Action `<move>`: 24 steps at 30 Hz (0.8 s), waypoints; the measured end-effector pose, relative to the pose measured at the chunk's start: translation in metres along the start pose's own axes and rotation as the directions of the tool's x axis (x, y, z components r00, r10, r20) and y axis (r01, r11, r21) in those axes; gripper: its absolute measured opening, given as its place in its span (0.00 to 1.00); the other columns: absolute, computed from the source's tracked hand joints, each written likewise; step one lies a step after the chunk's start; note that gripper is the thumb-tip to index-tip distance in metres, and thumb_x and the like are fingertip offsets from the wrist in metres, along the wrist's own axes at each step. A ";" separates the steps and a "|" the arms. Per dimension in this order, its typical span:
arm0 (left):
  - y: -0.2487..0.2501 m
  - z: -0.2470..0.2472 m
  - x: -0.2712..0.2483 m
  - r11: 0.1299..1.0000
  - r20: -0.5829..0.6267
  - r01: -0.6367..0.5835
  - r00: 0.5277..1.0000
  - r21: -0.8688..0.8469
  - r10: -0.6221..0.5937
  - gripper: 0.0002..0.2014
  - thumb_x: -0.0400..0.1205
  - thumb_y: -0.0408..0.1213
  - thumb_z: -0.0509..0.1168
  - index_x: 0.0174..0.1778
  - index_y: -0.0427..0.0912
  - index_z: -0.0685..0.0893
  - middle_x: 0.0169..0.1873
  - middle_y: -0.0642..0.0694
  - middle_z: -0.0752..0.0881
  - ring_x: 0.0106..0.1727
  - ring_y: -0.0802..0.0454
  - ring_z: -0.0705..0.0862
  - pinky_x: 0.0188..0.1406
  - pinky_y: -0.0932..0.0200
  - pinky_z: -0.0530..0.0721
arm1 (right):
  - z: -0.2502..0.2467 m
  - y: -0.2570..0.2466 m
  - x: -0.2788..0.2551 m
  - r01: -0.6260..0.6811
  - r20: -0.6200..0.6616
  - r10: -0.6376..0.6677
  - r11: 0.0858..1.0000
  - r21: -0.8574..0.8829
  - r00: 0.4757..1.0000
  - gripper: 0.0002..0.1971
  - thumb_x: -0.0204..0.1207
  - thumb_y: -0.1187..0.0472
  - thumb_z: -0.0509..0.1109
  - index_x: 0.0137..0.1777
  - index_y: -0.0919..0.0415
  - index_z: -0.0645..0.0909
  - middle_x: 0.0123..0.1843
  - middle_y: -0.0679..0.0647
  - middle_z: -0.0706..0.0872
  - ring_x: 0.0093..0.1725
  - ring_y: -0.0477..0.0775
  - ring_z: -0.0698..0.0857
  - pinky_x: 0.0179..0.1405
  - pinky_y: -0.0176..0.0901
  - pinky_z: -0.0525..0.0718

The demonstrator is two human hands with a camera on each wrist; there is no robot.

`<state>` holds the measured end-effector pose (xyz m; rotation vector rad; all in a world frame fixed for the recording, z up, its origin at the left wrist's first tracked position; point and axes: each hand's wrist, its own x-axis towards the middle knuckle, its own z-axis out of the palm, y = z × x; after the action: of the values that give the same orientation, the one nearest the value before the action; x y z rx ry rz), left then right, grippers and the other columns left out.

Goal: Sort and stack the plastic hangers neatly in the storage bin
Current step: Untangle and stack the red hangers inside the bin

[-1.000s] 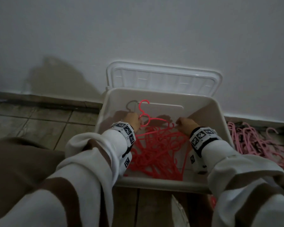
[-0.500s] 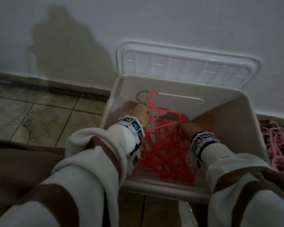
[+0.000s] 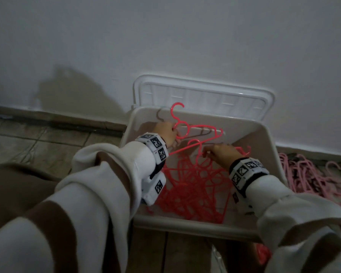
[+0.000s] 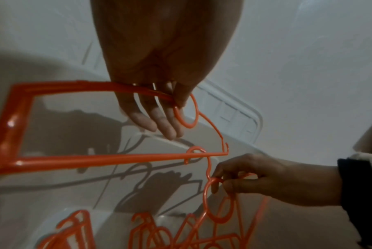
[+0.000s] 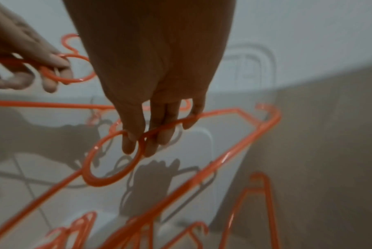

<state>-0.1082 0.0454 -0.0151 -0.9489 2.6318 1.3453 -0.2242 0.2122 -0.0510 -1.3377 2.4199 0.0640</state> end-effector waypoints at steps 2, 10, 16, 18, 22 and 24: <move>0.014 -0.009 -0.002 0.999 -0.011 -0.007 1.000 -0.034 0.006 0.15 0.87 0.32 0.52 0.40 0.37 0.81 0.33 0.42 0.86 0.26 0.53 0.86 0.32 0.59 0.86 | -0.013 0.000 -0.005 -0.003 -0.035 0.002 1.000 -0.027 0.999 0.13 0.83 0.56 0.57 0.62 0.49 0.79 0.65 0.52 0.83 0.63 0.56 0.81 0.61 0.45 0.75; 0.029 -0.015 -0.012 0.971 -0.067 0.035 0.996 -0.236 -0.052 0.13 0.87 0.28 0.50 0.42 0.34 0.77 0.28 0.43 0.79 0.10 0.64 0.76 0.09 0.72 0.71 | -0.045 -0.006 -0.028 0.044 -0.058 -0.057 0.978 -0.205 0.997 0.17 0.83 0.56 0.57 0.70 0.45 0.73 0.70 0.55 0.77 0.65 0.59 0.80 0.58 0.49 0.79; 0.020 -0.012 -0.012 0.970 -0.206 -0.029 0.978 -0.241 -0.021 0.15 0.87 0.30 0.51 0.36 0.39 0.78 0.29 0.45 0.81 0.24 0.54 0.80 0.32 0.55 0.85 | -0.038 0.000 -0.030 0.026 -0.020 -0.033 0.963 -0.267 0.999 0.17 0.84 0.56 0.54 0.69 0.41 0.74 0.70 0.51 0.79 0.69 0.53 0.77 0.69 0.47 0.66; 0.020 -0.010 -0.017 0.981 -0.214 -0.045 0.977 -0.190 0.003 0.16 0.86 0.28 0.51 0.33 0.44 0.74 0.31 0.45 0.81 0.26 0.54 0.78 0.31 0.56 0.82 | -0.024 -0.001 -0.029 0.045 0.042 -0.035 0.960 -0.275 0.999 0.18 0.84 0.56 0.53 0.69 0.40 0.74 0.69 0.50 0.79 0.70 0.50 0.76 0.72 0.48 0.61; 0.020 -0.005 -0.023 0.994 -0.209 -0.076 0.976 -0.076 0.058 0.12 0.86 0.30 0.52 0.44 0.38 0.81 0.36 0.40 0.86 0.29 0.49 0.82 0.39 0.52 0.86 | -0.006 -0.005 -0.024 -0.002 0.073 0.018 0.976 -0.216 0.997 0.18 0.84 0.58 0.53 0.71 0.42 0.72 0.67 0.54 0.80 0.68 0.54 0.77 0.70 0.48 0.66; 0.020 -0.004 -0.024 0.994 -0.211 -0.076 0.976 -0.082 0.057 0.13 0.86 0.31 0.53 0.44 0.36 0.83 0.37 0.37 0.87 0.30 0.48 0.83 0.44 0.49 0.88 | -0.005 -0.007 -0.024 -0.067 0.042 0.075 0.984 -0.166 0.996 0.18 0.85 0.58 0.51 0.72 0.45 0.69 0.67 0.54 0.80 0.67 0.56 0.79 0.68 0.50 0.68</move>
<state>-0.0986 0.0632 0.0085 -1.0781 2.7990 1.4662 -0.2085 0.2266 -0.0377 -1.3008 2.4660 0.3176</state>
